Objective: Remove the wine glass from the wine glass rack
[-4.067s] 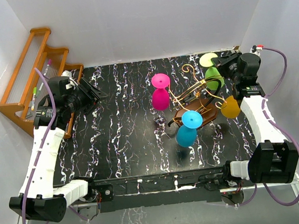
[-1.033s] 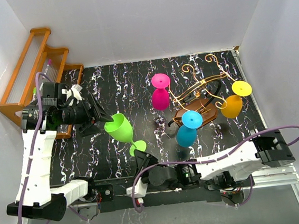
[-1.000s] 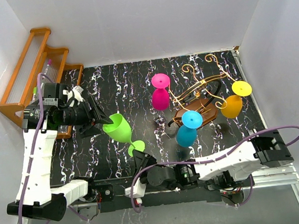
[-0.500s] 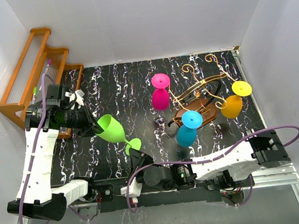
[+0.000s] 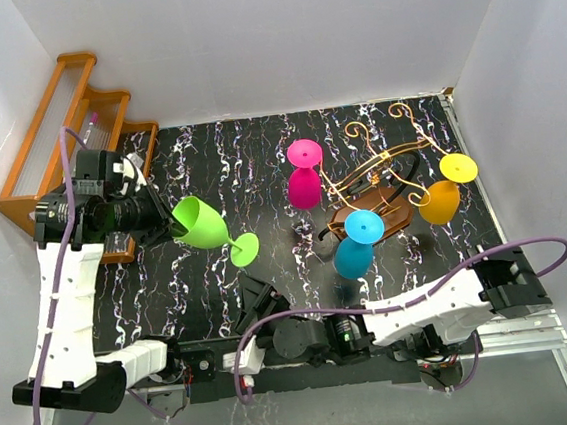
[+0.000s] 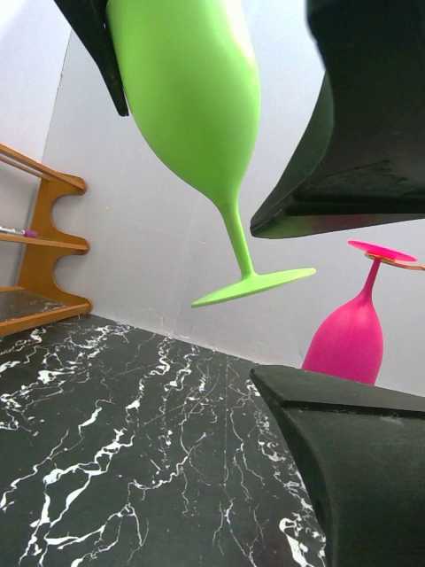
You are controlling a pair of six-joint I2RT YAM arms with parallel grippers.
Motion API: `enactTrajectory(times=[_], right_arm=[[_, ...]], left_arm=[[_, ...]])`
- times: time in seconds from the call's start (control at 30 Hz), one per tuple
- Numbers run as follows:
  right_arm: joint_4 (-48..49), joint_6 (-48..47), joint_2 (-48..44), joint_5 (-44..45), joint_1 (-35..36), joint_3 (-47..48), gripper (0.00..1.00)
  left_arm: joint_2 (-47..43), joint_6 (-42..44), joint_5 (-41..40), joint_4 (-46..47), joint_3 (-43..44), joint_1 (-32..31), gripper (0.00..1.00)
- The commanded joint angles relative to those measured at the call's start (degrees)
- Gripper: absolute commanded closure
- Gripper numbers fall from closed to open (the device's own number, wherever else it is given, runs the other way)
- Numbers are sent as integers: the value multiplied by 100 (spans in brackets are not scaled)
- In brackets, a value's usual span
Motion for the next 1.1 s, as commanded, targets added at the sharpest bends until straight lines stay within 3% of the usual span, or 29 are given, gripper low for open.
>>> enactTrajectory(times=[0.0,0.27,0.5,0.6,0.87,0.93,1.07], right_arm=[[-256,703,-206,334,318,-76,39],[-1454,2376,-327,867,585,443,40],[-3466,4447,197,1343,604,2354,43],[-3813,4733,291,1435,629,2761,44],[-3720,5140,-137,1526,666,2785,44],[-3763,5237,-237,1601,670,2791,44],[-3793,5390,-428,1721,666,2873,44]], left_arm=[[153,-191,-1017,439,126,-3,100],[646,-301,-3046,1298,-359,-4,100],[1057,-110,-5101,2717,-1233,-4,100],[1533,-131,-5139,2988,-1441,65,100],[2097,-156,-4791,3346,-1769,175,95],[2196,-139,-4745,3306,-1745,209,89],[2286,-126,-4717,2972,-1460,223,47]])
